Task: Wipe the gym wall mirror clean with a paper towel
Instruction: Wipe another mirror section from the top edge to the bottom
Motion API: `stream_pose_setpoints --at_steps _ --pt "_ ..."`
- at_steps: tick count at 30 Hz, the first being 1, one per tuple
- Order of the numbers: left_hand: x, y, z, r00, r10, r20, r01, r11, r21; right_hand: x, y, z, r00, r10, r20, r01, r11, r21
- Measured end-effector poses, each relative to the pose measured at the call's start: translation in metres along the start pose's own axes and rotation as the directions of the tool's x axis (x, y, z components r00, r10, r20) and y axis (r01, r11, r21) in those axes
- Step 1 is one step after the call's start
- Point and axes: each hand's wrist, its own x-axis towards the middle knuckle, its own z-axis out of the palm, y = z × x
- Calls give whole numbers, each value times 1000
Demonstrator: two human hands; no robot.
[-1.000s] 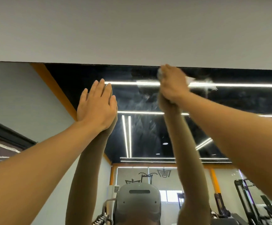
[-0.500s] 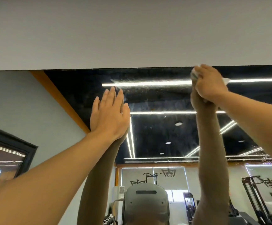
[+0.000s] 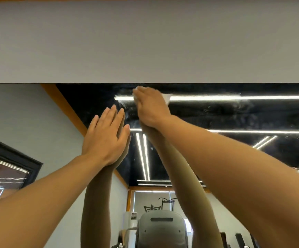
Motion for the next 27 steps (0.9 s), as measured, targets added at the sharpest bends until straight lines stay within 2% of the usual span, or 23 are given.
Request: stream_pose_setpoints --at_steps 2,5,9,12,18,21,24,27 --pt "2 0 0 1000 1 -5 -1 1000 5 -2 4 -3 992 -43 115 42 999 14" --pt "2 -4 0 1000 15 -7 -15 1000 -13 -7 37 -26 982 28 186 -34 999 30" --pt "1 -6 1 1000 23 3 -23 1000 -18 -33 121 -65 970 244 14 -243 968 -65" --pt "2 -6 2 1000 23 0 -23 999 -28 -64 174 -101 914 403 -38 -405 908 -110" --pt "3 -6 2 1000 30 2 -30 999 -12 -80 203 -108 817 546 -187 -570 813 -117" --pt "3 -4 2 1000 26 1 -26 1000 -14 -59 175 -86 847 498 -187 -526 836 -158" --pt "3 -6 1 1000 25 -1 -25 999 -19 -35 116 -53 941 318 -117 -330 939 -97" --pt "2 -6 1 1000 24 -8 -25 999 -38 -29 48 -21 989 142 -44 -140 989 43"
